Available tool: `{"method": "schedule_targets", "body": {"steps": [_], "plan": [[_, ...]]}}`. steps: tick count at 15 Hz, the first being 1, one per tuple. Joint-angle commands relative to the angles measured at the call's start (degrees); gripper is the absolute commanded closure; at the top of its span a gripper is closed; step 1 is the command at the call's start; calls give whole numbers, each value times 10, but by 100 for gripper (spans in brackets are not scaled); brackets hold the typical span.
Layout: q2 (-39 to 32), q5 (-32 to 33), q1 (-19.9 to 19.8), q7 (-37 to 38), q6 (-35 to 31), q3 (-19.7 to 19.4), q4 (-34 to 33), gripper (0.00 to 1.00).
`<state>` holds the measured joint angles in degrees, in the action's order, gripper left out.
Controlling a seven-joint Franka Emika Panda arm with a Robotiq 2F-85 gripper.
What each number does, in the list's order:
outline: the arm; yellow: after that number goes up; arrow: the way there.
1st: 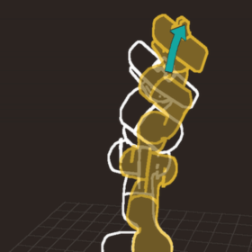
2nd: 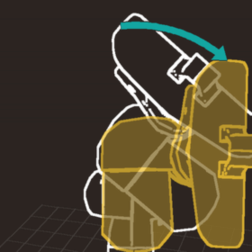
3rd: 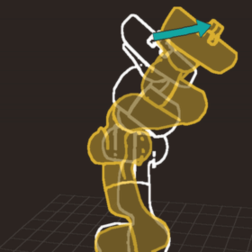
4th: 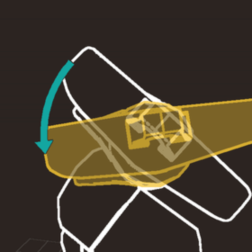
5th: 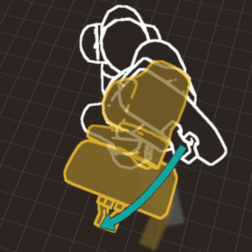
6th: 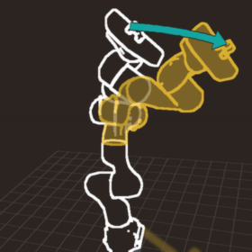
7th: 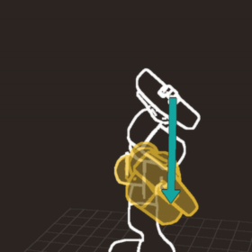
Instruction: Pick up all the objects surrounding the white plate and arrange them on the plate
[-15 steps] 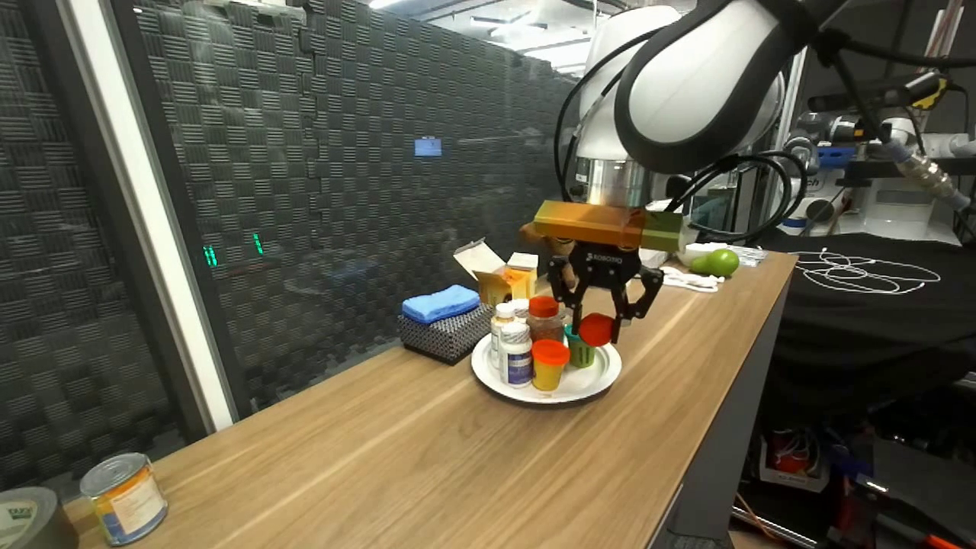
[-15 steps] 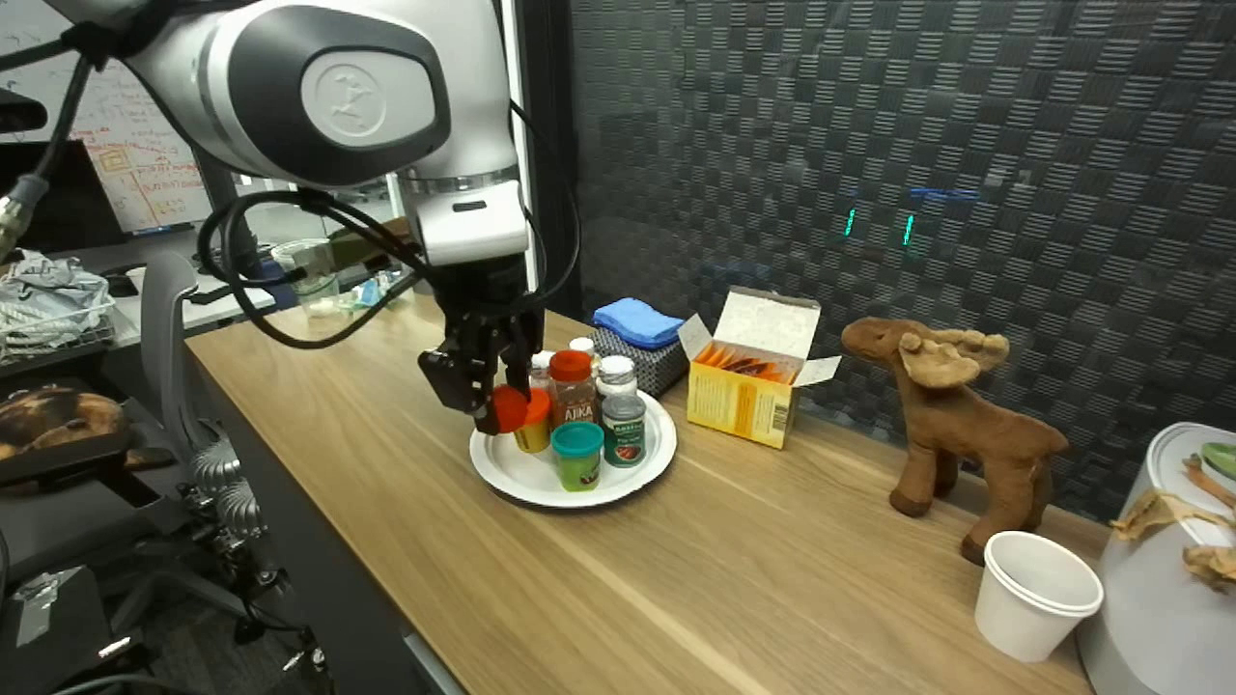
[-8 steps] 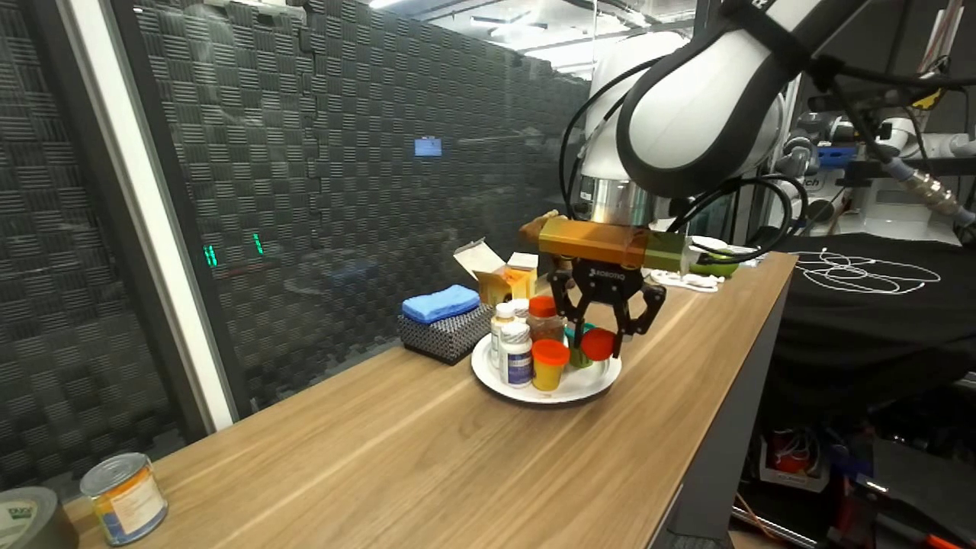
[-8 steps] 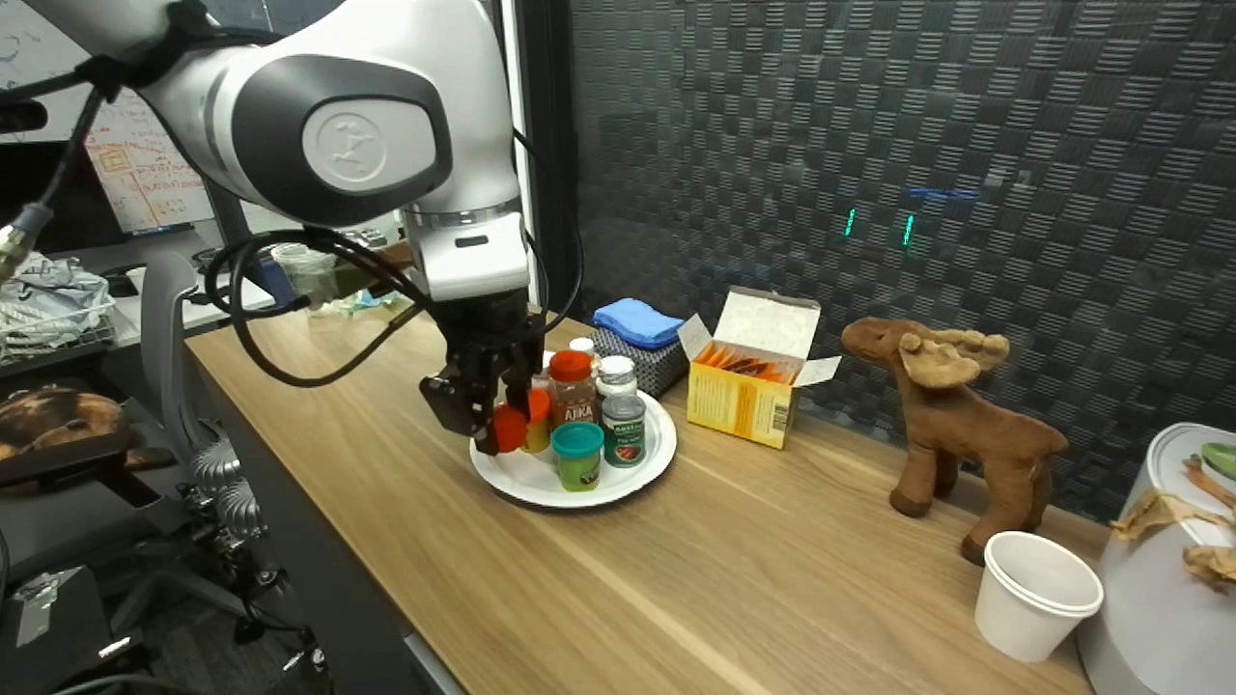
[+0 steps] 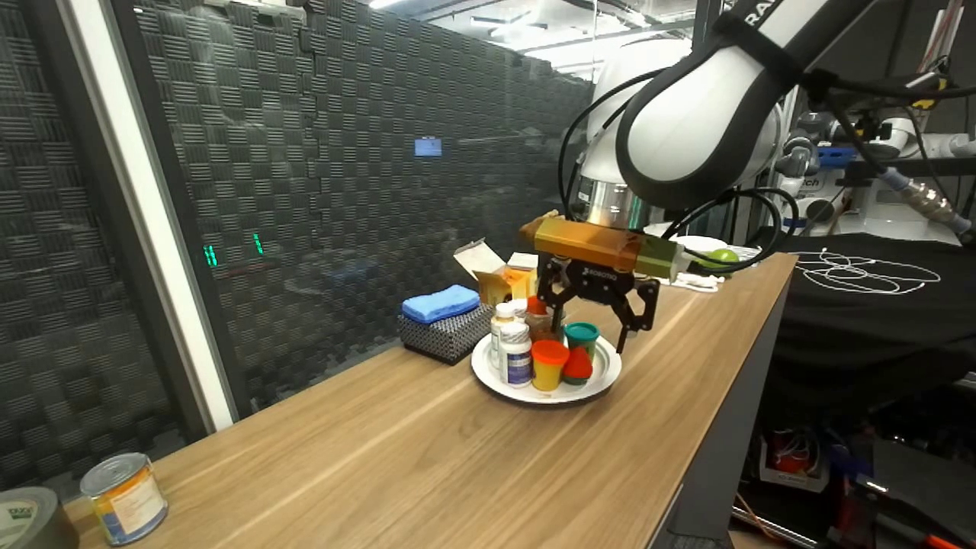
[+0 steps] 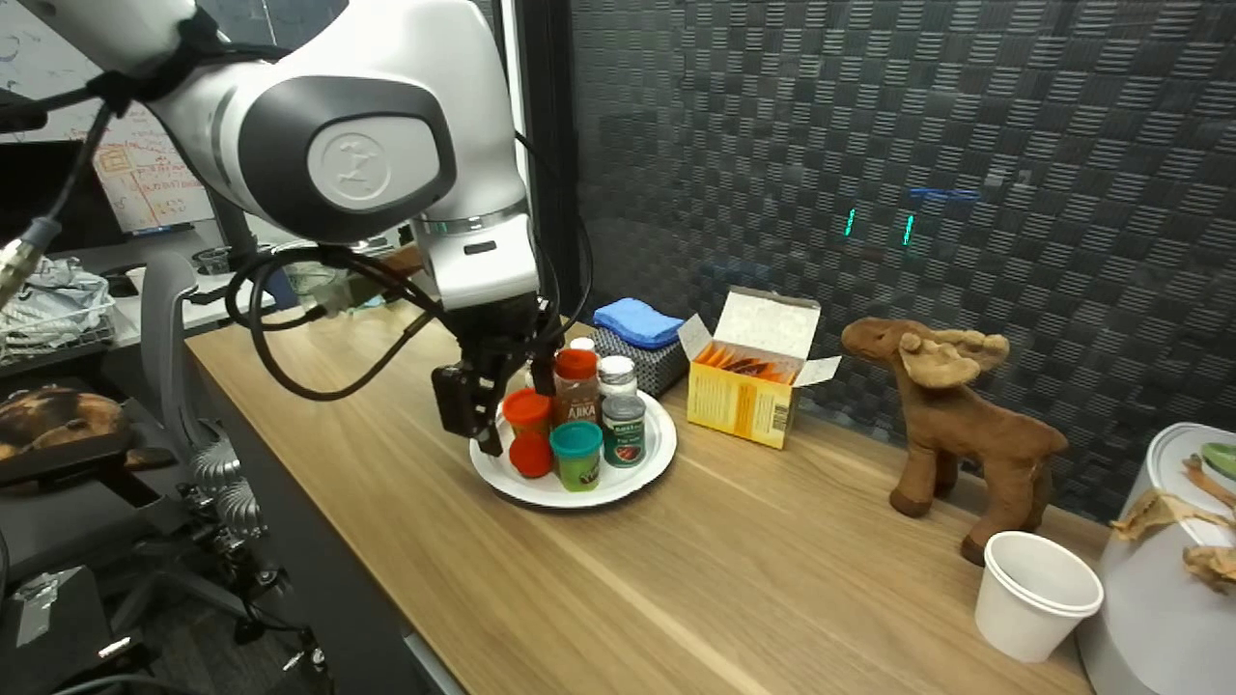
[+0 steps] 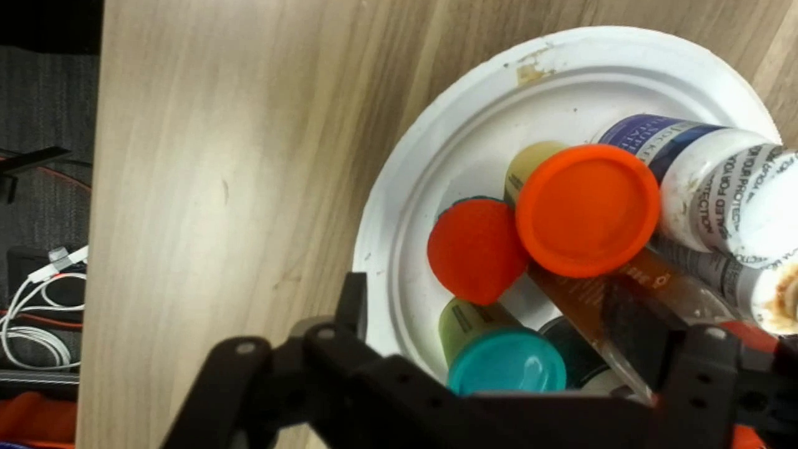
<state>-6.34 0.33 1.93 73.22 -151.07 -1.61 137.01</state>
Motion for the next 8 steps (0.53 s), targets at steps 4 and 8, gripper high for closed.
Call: {"method": "schedule_targets", "body": {"steps": [4,8], "plan": [[51,42,-14,-18,23,-25,15,0],[98,149,-37,-12,127,-45,-14,0]]}}
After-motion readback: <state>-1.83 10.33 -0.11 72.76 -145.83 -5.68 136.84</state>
